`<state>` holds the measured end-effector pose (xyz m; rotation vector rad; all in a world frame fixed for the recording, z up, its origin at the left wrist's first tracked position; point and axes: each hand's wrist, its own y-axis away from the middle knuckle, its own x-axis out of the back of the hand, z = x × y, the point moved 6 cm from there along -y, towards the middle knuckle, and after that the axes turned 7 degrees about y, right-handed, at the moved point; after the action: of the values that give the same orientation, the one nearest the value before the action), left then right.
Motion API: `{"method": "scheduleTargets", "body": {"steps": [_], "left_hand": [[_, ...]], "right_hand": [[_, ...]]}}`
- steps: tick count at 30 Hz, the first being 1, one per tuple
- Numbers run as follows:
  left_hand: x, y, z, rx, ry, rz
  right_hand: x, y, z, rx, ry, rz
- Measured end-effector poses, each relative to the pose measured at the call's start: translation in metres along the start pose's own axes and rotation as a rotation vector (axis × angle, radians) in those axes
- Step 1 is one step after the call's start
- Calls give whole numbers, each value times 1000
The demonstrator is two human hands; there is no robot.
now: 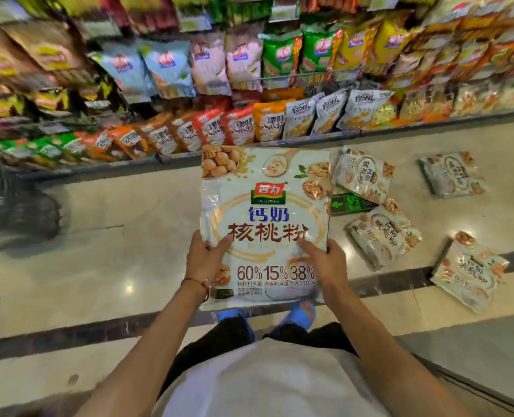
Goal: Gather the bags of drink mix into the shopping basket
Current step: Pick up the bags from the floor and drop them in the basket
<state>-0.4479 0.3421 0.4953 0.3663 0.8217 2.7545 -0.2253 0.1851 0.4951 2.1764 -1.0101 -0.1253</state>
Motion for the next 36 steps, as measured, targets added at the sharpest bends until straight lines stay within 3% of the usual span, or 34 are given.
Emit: {"method": "scheduleTargets", "body": {"steps": [12,21,36], "left_hand": [[213,-34,-7,6,236,270],[303,-69,-8,78,407,453],[468,-164,24,153,607,793]], "right_hand": [[-217,36,-49,125,216,-227],[-351,27,-94,189,384,-370],[-650,-12,-180,202,684,-703]]}}
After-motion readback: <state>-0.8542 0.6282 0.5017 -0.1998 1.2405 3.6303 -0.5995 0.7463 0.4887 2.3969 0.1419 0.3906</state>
